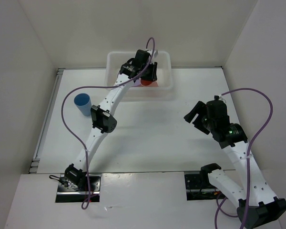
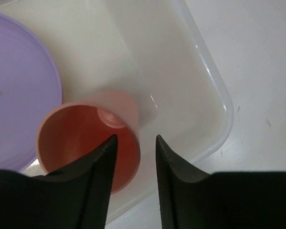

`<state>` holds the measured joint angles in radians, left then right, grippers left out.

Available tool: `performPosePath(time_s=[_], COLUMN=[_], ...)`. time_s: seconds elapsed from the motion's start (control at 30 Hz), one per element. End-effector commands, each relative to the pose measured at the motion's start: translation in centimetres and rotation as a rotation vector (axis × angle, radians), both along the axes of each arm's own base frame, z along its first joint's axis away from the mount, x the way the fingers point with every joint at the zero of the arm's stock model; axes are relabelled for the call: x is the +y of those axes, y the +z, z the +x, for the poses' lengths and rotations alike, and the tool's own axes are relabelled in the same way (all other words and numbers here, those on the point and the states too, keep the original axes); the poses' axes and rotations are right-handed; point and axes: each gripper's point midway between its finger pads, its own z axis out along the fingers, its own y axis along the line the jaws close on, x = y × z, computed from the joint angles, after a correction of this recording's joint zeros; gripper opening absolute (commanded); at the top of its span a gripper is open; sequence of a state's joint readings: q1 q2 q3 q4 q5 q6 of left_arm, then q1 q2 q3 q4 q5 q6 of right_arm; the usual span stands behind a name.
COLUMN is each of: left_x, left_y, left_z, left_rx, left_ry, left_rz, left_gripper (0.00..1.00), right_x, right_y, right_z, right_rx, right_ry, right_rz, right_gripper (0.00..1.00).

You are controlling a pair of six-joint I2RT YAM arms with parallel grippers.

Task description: Place the mixed dishes into the plastic bin

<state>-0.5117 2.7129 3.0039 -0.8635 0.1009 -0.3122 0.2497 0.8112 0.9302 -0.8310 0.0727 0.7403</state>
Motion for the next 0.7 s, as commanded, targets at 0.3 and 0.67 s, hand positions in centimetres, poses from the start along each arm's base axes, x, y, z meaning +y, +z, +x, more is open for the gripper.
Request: performPosePath(time_s=[0.3, 0.67], left_x=[-1.6, -3.5], left_y=[6.0, 7.3], left_z=[0.3, -0.7], left_rx=[-0.13, -0.124], left_ry=[-0.051, -0.117], left_rz=[-0.125, -0.203], left_gripper=[0.58, 0.59], right_x=[-0.5, -0.5], right_y=[0.4, 0.4], right_z=[0.2, 0.2], right_rx=[-0.017, -0.017], right_ry=[-0.021, -0.021], right_rz=[-0.01, -0.01], right_gripper=[0.8, 0.8])
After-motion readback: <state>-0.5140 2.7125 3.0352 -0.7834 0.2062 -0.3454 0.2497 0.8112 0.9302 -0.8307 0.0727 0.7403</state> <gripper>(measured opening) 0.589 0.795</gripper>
